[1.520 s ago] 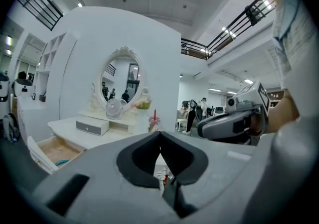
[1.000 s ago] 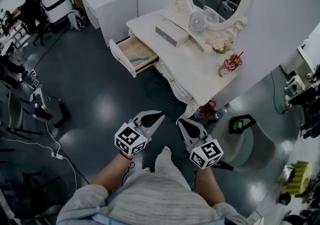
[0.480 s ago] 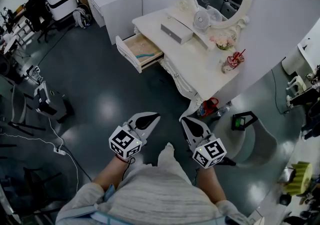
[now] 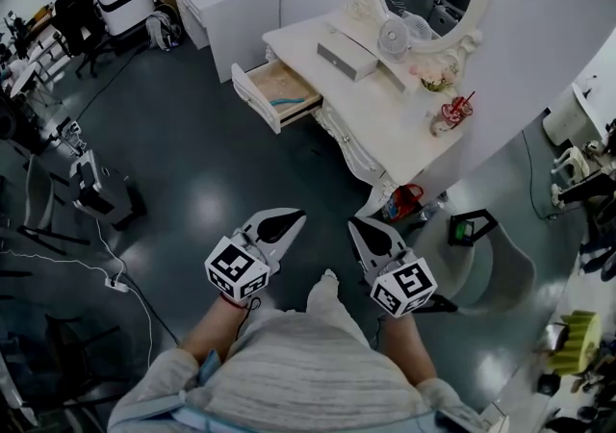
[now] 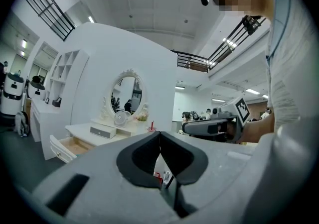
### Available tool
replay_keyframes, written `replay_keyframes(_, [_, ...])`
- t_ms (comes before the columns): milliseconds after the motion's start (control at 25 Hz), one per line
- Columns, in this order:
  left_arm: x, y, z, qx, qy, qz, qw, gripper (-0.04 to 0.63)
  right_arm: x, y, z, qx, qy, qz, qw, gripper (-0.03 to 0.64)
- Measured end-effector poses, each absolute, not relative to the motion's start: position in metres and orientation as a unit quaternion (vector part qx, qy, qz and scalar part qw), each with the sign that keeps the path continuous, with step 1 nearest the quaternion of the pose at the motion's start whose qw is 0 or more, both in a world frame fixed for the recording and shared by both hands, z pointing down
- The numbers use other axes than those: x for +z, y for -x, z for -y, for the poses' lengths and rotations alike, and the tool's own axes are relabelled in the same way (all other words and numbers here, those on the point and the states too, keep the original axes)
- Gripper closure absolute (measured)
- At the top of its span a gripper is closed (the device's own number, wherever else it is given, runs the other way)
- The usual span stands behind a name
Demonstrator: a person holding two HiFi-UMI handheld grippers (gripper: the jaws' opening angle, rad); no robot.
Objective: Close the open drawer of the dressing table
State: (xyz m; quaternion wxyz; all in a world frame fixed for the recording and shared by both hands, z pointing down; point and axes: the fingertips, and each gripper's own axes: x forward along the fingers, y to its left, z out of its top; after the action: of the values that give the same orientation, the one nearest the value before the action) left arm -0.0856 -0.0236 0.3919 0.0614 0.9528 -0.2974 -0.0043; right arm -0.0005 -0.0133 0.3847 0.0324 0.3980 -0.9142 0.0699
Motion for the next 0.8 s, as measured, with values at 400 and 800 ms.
replay_keyframes(400, [0.389, 0.106, 0.006, -0.006, -0.950, 0.307, 0.058, 0.581, 0.377, 0.012, -0.003, 0.061, -0.391, 0.918, 0.032, 0.607])
replay_keyframes(800, [0.390, 0.109, -0.003, -0.005, -0.950, 0.306, 0.059, 0.580, 0.374, 0.021, -0.012, 0.058, -0.383, 0.921, 0.033, 0.607])
